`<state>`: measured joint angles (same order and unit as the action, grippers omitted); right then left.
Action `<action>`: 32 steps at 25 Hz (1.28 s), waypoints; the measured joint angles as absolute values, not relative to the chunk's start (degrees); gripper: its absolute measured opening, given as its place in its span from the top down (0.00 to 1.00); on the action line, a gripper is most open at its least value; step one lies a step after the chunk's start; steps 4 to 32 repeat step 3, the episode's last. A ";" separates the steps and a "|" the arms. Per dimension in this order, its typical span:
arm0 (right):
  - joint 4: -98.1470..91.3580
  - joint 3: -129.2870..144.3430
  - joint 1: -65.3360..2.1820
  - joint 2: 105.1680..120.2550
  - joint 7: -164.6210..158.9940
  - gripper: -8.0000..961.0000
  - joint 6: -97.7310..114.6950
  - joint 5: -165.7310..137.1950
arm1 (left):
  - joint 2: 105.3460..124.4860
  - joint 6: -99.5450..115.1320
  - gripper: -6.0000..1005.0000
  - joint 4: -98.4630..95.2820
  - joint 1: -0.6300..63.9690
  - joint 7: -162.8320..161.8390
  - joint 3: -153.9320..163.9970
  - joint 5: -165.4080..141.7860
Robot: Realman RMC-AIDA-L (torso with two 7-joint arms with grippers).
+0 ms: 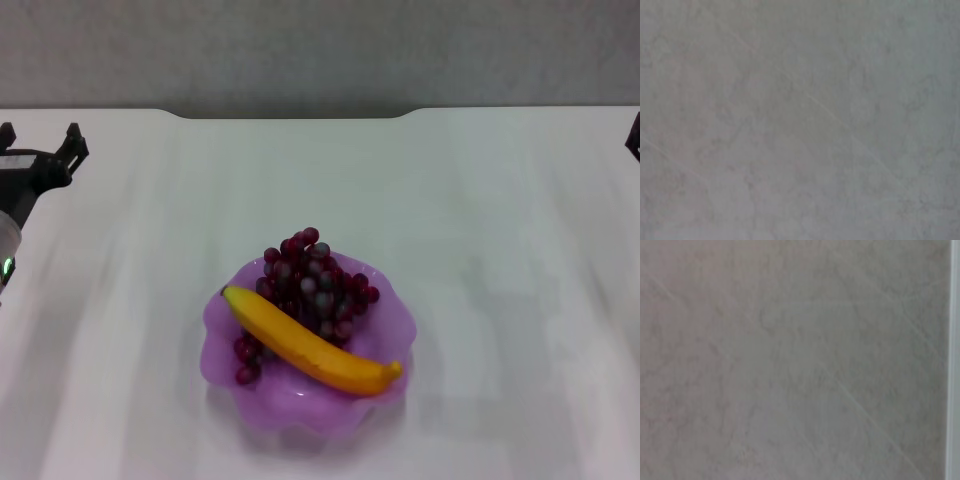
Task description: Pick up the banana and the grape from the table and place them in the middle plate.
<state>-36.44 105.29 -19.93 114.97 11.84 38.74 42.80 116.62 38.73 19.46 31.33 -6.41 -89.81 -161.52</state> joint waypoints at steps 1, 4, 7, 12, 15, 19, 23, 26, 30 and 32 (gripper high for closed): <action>-36.33 105.29 -19.93 114.99 11.84 0.08 39.02 42.82 | 116.63 39.07 0.14 18.84 31.61 -6.41 -89.81 -161.20; -35.99 105.28 -19.94 115.01 11.82 0.08 39.54 42.81 | 116.63 39.55 0.14 18.28 31.85 -6.41 -89.82 -160.85; -35.99 105.28 -19.94 115.01 11.82 0.08 39.54 42.81 | 116.63 39.55 0.14 18.28 31.85 -6.41 -89.82 -160.85; -35.99 105.28 -19.94 115.01 11.82 0.08 39.54 42.81 | 116.63 39.55 0.14 18.28 31.85 -6.41 -89.82 -160.85; -35.99 105.28 -19.94 115.01 11.82 0.08 39.54 42.81 | 116.63 39.55 0.14 18.28 31.85 -6.41 -89.82 -160.85; -35.99 105.28 -19.94 115.01 11.82 0.08 39.54 42.81 | 116.63 39.55 0.14 18.28 31.85 -6.41 -89.82 -160.85; -35.99 105.28 -19.94 115.01 11.82 0.08 39.54 42.81 | 116.63 39.55 0.14 18.28 31.85 -6.41 -89.82 -160.85; -35.99 105.28 -19.94 115.01 11.82 0.08 39.54 42.81 | 116.63 39.55 0.14 18.28 31.85 -6.41 -89.82 -160.85; -35.99 105.28 -19.94 115.01 11.82 0.08 39.54 42.81 | 116.63 39.55 0.14 18.28 31.85 -6.41 -89.82 -160.85; -35.99 105.28 -19.94 115.01 11.82 0.08 39.54 42.81 | 116.63 39.55 0.14 18.28 31.85 -6.41 -89.82 -160.85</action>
